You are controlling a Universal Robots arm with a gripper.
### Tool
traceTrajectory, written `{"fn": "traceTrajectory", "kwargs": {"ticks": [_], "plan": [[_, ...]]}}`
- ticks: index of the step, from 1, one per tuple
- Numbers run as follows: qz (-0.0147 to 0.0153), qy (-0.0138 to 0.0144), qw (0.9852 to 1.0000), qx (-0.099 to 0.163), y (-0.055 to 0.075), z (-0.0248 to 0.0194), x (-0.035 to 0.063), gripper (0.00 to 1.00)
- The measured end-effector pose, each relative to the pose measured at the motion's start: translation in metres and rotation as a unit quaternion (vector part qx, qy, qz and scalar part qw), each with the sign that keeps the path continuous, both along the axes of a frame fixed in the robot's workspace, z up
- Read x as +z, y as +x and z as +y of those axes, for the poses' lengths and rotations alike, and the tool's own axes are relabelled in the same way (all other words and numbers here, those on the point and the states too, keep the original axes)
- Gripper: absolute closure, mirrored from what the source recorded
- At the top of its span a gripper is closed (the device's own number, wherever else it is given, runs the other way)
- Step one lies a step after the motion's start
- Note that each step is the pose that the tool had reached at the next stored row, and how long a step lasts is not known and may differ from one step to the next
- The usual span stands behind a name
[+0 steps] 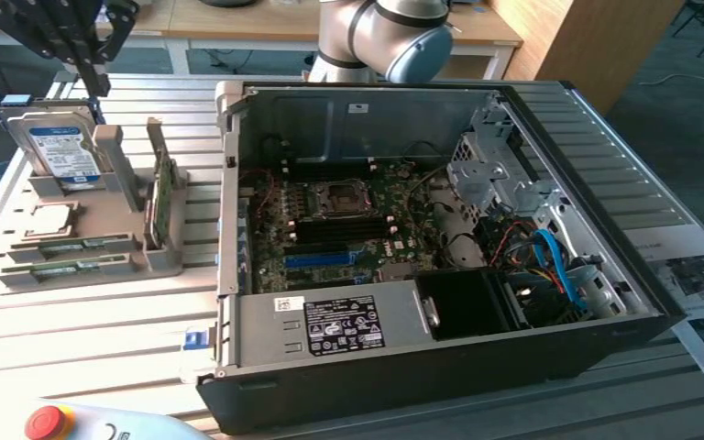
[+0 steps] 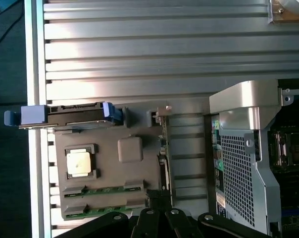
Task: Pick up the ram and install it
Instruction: 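Reach for the ram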
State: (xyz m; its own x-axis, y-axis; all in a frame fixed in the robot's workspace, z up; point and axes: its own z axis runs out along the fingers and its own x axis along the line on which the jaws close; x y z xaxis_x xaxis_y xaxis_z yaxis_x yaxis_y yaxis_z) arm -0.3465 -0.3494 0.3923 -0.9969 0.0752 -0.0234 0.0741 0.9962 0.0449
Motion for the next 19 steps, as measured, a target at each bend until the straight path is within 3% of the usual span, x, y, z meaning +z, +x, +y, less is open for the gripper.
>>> {"fn": "traceTrajectory", "kwargs": {"ticks": [19], "plan": [[0.0001,0.0000,1.0000,0.000,-0.051,0.0050,0.0000,0.90]]}}
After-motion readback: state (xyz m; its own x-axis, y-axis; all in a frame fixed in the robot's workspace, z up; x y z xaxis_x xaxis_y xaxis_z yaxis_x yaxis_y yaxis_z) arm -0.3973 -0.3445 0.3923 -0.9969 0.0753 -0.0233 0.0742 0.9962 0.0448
